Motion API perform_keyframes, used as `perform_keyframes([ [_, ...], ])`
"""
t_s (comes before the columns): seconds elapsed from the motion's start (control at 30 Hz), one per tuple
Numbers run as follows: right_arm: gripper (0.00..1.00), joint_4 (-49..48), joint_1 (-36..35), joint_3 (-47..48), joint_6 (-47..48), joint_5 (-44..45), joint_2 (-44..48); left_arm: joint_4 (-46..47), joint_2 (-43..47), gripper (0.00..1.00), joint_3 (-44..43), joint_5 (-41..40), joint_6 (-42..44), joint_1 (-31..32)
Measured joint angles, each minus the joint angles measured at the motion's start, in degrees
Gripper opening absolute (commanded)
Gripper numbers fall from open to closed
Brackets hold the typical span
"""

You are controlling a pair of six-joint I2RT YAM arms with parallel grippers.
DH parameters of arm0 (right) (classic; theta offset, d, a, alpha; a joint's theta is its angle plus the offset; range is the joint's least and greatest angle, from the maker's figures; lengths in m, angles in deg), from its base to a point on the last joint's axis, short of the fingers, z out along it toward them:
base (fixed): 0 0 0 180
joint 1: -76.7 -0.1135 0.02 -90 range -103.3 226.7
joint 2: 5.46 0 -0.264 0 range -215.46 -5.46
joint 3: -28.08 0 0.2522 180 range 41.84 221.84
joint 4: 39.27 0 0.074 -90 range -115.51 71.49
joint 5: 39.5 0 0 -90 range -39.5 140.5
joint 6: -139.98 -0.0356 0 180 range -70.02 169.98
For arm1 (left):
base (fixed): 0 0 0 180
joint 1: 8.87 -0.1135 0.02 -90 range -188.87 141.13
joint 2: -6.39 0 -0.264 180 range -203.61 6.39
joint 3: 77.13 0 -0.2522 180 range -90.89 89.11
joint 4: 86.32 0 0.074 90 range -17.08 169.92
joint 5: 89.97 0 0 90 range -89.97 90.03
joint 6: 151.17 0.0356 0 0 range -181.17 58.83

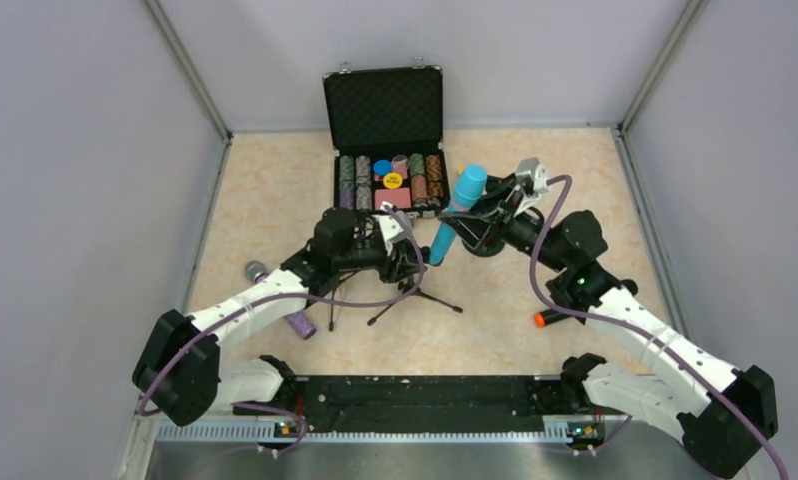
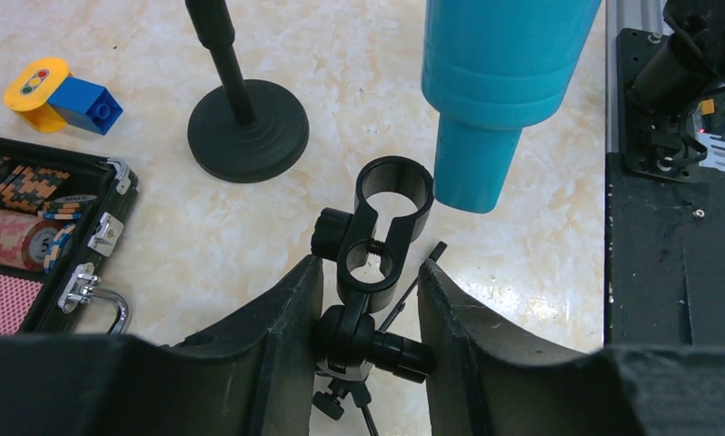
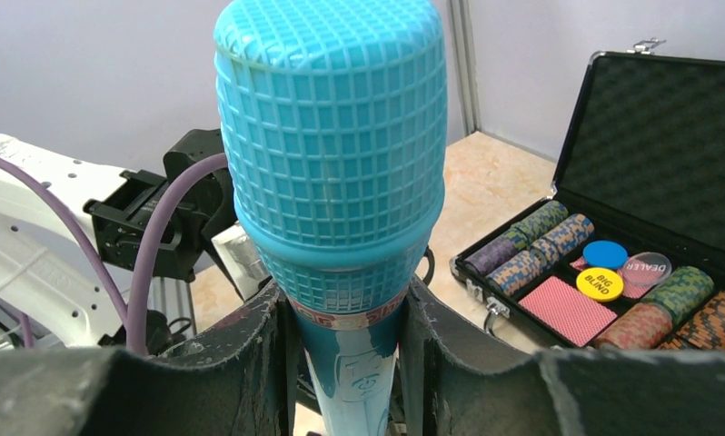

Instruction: Attach the microphones to the stand

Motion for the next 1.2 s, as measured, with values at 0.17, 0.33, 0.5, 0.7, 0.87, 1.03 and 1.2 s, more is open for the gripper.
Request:
perform_keyframes([
  [0.17, 0.0, 1.0, 0.0, -1.4, 1.4, 1.2, 2.4, 2.0, -0.5, 0.0, 0.0, 0.6, -2.5, 0.1],
  [0.33, 0.0, 2.0, 0.0, -1.4, 2.7, 2.5, 4.9, 3.0, -0.6, 0.0, 0.0, 0.0, -4.3, 1.4],
  [0.5, 0.0, 3.3, 0.0, -1.4, 3.3, 3.6, 6.8, 3.2, -0.6, 0.0, 0.0, -0.8, -4.6, 3.5],
  [0.7, 0.0, 5.2, 0.0, -1.4, 4.3, 4.2, 8.7, 3.0, -0.6, 0.0, 0.0, -2.3, -4.5, 5.0],
  [0.87, 0.0, 5.4, 0.0, -2.7, 5.0, 4.2, 9.8, 2.9, -0.6, 0.0, 0.0, -4.4, -4.4, 6.1],
  [1.03, 0.0, 6.9, 0.0, -4.0, 5.5, 4.2, 10.0, 2.8, -0.5, 0.0, 0.0, -6.0, -4.5, 6.8],
  [1.2, 0.0, 7.8, 0.0, -4.5, 5.6, 4.2, 9.7, 2.4, -0.3, 0.0, 0.0, -6.8, -4.5, 7.3],
])
